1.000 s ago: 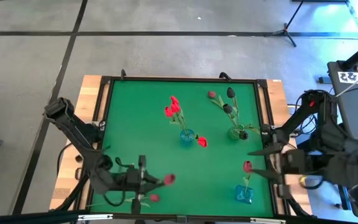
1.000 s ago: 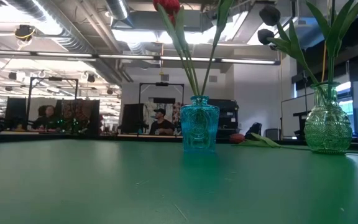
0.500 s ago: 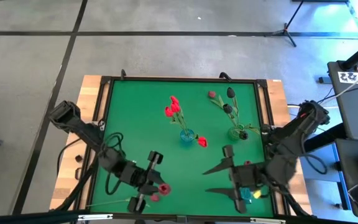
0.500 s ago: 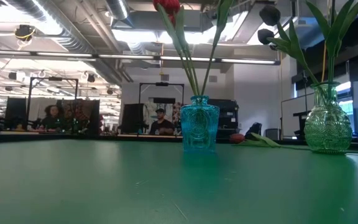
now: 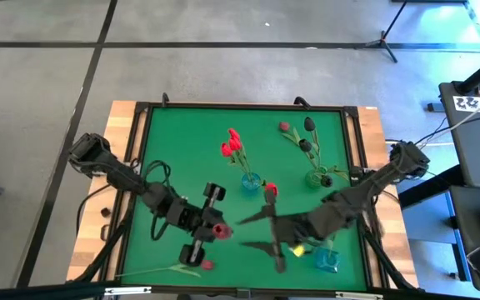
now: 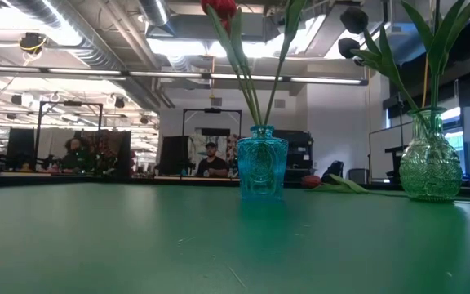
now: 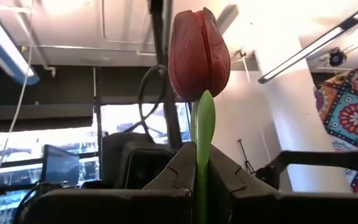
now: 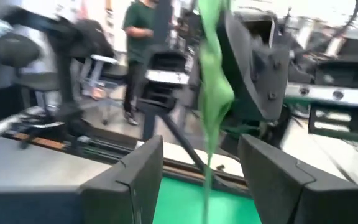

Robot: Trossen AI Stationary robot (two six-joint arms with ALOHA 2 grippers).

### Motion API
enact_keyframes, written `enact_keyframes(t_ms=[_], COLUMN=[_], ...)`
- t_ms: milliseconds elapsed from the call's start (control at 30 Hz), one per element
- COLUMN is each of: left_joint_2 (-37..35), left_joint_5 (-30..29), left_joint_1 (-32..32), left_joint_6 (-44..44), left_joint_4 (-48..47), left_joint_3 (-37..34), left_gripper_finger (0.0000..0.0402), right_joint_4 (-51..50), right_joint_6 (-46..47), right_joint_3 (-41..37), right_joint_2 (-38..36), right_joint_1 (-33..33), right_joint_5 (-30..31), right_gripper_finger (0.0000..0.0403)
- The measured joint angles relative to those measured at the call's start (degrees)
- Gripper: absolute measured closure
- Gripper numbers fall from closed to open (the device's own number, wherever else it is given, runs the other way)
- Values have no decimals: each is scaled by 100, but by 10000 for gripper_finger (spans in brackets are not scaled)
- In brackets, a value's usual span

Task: Sort flowers into vase by color
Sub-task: Put the dark red flower in the bottom blue vase

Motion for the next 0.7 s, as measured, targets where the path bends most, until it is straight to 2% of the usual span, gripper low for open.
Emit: enact_keyframes(t_ms=[167,333,467,700], left_joint_2=[0,83,151,152], left_joint_5=[275,285,285,4], left_joint_1=[198,211,174,106], left_joint_6=[-186,-129,-4,104], left_joint_4=[11,-44,-15,-116], left_joint_3=[-2,-2,-2,-2], left_gripper_finger=[392,392,392,392], right_joint_4=[-11,22,74,90], right_joint_6=[165,187,200,352], right_joint_3=[-4,-4,-4,-4], right_joint_2=[179,194,192,188], right_joint_1=[-383,-489,-484,-476], right_joint_5=[-41,-200,-232,-929], right_gripper_finger=[194,206,255,381])
